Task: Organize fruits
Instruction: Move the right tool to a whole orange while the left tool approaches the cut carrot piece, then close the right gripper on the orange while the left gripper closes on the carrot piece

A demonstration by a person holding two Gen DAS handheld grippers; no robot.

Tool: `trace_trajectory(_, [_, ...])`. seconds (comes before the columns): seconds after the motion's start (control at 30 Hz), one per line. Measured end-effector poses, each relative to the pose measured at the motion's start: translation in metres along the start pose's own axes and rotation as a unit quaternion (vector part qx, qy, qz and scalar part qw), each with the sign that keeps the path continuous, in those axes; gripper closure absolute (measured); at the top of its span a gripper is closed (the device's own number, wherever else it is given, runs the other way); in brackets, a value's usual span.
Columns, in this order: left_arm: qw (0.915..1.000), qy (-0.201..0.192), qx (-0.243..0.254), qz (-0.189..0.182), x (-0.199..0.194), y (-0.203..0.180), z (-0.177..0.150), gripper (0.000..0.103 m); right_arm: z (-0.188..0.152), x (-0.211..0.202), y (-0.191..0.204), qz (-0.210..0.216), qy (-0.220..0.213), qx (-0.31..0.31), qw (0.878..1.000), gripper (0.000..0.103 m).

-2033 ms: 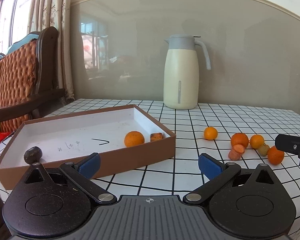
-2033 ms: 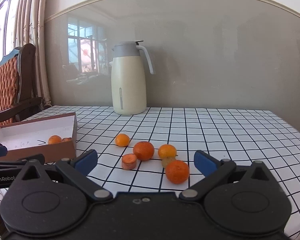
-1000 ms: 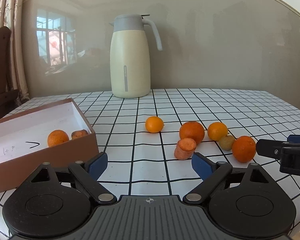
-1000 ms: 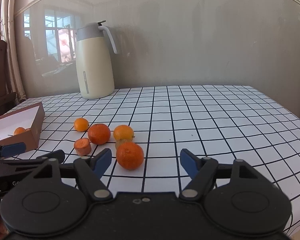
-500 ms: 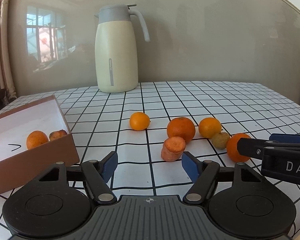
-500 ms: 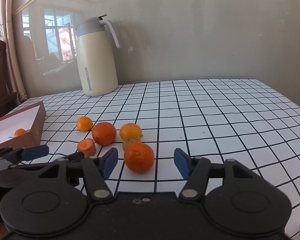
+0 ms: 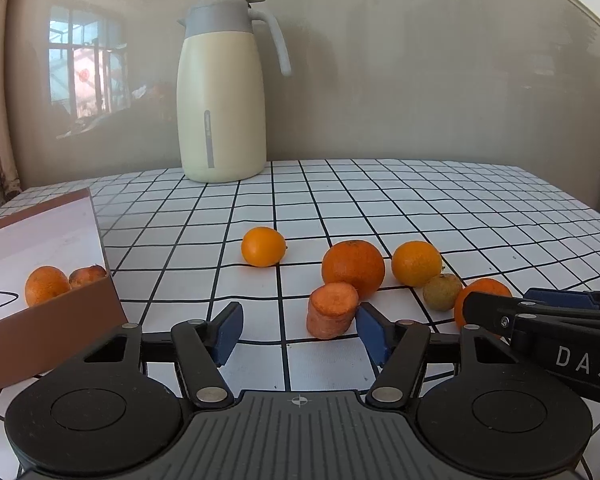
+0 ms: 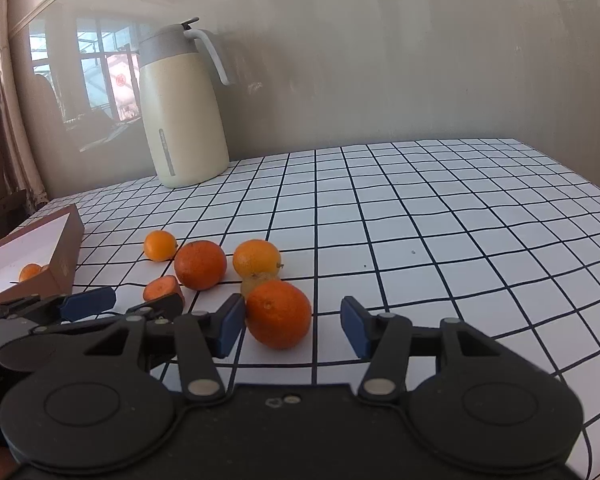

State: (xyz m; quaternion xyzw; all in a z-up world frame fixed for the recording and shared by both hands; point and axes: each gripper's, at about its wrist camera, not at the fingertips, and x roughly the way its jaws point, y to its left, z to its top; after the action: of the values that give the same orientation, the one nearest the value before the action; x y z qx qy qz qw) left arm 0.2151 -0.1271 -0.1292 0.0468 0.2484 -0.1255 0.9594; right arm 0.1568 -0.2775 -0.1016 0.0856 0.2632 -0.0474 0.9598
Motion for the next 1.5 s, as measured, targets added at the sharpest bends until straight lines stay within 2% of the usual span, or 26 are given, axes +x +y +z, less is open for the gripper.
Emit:
trace_trajectory(0.27, [0.9999,0.006,-0.002,-0.008,0.004,-0.002,0.001,0.053,0.000,0.002,0.001,0.007,0.003,0.014,1.000,0.066])
trace_trajectory(0.63, [0.9997,0.019,-0.010,-0.011,0.009,-0.004,0.004,0.054,0.000,0.004,-0.004,0.017,0.007,0.036,0.999,0.068])
trace_trajectory(0.7, [0.9998,0.018,-0.005,-0.012,0.011,-0.005,0.005,0.062,0.000,0.005,-0.003,0.020,0.008,0.037,0.999,0.071])
trace_trajectory(0.87, [0.9998,0.013,0.012,-0.011,0.009,-0.010,0.003,0.075,0.000,0.005,-0.002,0.021,0.007,0.040,0.999,0.074])
trace_trajectory(1.07, [0.9998,0.009,0.016,-0.007,0.006,-0.010,0.000,0.075,-0.001,0.005,-0.002,0.014,0.004,0.035,0.999,0.069])
trace_trajectory(1.2, [0.9998,0.007,0.020,-0.002,0.001,-0.008,-0.003,0.075,-0.002,0.009,-0.002,0.015,0.017,0.040,0.999,0.069])
trace_trajectory(1.5, [0.9996,-0.001,0.025,0.011,-0.009,-0.006,-0.009,0.075,-0.001,0.012,0.001,0.011,0.017,0.039,0.999,0.072])
